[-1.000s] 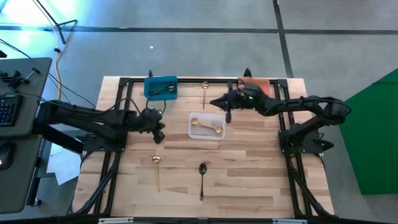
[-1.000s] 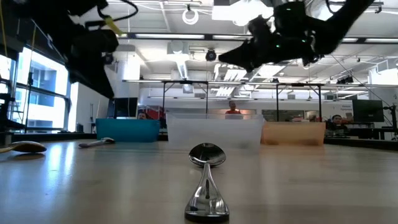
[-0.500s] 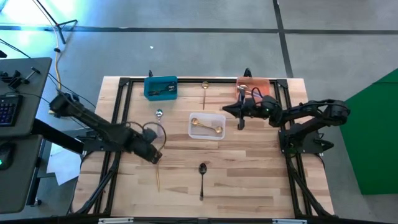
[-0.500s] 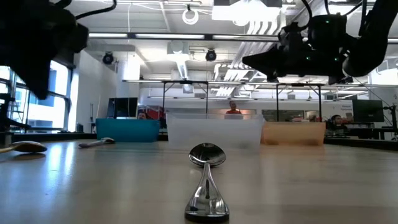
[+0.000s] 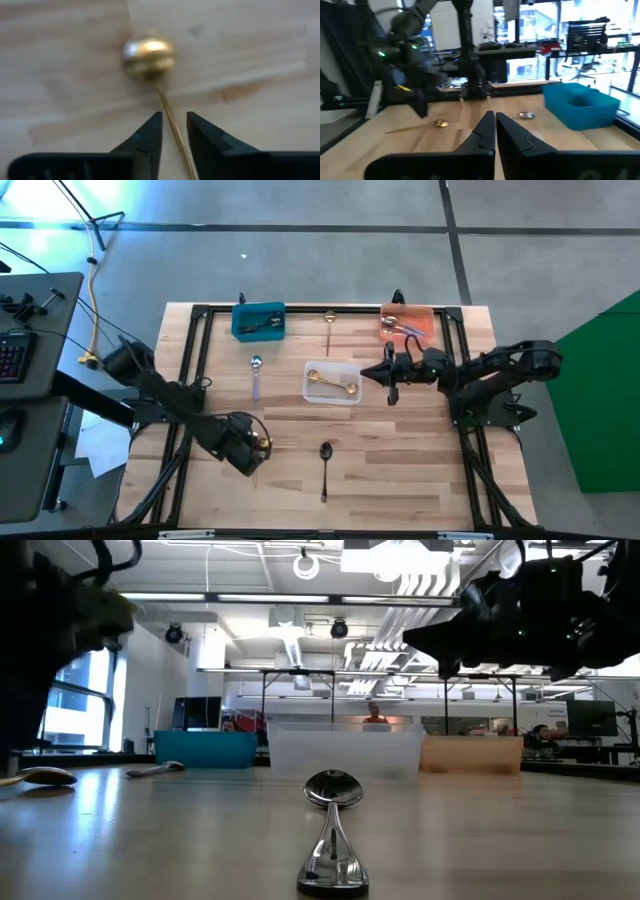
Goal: Sort silverware by color (type)
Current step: Put the golden spoon into the white bin
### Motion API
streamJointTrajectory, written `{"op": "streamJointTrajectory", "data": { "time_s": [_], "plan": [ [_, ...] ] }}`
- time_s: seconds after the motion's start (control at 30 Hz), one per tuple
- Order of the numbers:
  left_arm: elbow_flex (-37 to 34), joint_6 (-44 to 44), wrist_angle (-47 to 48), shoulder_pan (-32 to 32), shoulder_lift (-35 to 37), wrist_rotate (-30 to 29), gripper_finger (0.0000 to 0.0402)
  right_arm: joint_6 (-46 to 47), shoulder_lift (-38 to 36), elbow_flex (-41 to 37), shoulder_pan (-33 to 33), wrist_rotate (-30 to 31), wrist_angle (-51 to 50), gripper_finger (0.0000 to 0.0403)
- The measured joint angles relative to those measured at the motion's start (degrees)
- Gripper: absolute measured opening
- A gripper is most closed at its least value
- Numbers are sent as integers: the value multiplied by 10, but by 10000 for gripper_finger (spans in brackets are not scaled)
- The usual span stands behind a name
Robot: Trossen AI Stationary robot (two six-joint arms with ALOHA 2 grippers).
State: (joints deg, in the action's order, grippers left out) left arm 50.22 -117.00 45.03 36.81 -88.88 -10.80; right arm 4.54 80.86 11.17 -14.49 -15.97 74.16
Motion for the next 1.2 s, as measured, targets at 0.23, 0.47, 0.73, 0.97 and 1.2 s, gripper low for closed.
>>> {"op": "streamJointTrajectory", "data": {
  "time_s": [0.23, 0.47, 0.73, 0.97, 1.2],
  "plan": [
    [0, -14, 11, -20, -75, -62, 144, -4, 0, -12, 63, 54, 8, 0],
    [1, 16, 9, -21, -98, -77, 117, -19, 0, -12, 96, 65, 8, 0],
    [-2, 88, 8, -33, -79, -137, 11, -47, 0, -12, 96, 71, 8, 0],
    [-2, 265, 14, -111, 5, -179, 4, -96, 0, -12, 96, 95, 41, 0],
    [-2, 621, -110, -257, 104, -182, 2, -110, 0, -12, 63, 95, 66, 0]
  ]
}}
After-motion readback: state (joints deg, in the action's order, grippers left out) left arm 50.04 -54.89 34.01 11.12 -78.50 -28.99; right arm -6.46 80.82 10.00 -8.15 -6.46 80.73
